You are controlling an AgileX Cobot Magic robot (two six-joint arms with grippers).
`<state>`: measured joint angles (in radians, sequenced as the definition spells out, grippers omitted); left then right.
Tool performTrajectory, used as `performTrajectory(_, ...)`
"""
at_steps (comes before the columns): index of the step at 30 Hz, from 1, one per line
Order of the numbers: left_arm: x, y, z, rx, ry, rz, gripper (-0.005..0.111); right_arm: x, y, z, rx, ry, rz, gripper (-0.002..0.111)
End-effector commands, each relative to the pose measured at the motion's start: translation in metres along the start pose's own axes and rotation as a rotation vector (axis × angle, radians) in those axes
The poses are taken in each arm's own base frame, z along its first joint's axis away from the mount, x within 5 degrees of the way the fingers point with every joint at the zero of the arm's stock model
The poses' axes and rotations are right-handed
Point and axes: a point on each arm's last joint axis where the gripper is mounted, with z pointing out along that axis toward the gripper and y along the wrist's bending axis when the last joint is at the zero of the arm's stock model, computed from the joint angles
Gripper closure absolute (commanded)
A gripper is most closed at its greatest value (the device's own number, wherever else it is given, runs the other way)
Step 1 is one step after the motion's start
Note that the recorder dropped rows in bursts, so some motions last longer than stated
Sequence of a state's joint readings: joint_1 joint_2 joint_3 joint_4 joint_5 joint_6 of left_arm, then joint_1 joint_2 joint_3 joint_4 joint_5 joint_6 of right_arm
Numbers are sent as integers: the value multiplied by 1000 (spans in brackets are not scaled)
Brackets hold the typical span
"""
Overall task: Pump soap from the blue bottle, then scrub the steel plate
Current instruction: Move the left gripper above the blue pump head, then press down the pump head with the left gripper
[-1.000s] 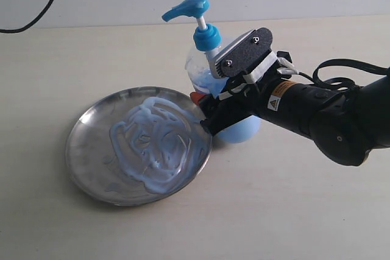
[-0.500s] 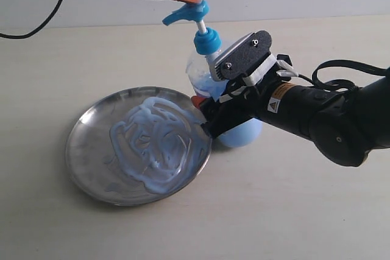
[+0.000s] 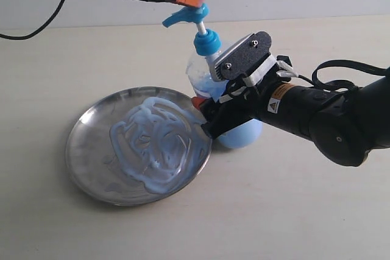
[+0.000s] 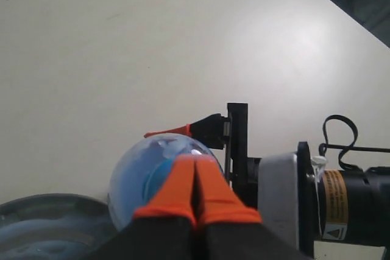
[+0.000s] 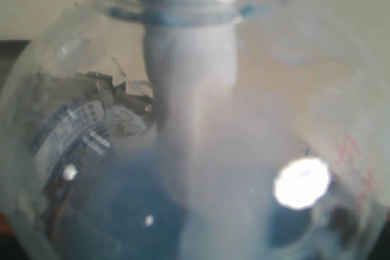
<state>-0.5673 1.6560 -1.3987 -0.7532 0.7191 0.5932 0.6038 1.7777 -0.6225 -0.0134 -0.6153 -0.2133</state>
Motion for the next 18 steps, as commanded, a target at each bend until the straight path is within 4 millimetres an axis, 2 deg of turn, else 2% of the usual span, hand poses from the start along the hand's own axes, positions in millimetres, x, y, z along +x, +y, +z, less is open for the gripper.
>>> performTrajectory(1, 6, -3, 3, 33, 64, 6, 107, -27, -5, -4, 41, -229, 35, 108)
performTrajectory(18, 14, 3, 16, 46, 116, -16, 107, -27, -5, -4, 36, -228, 29, 108)
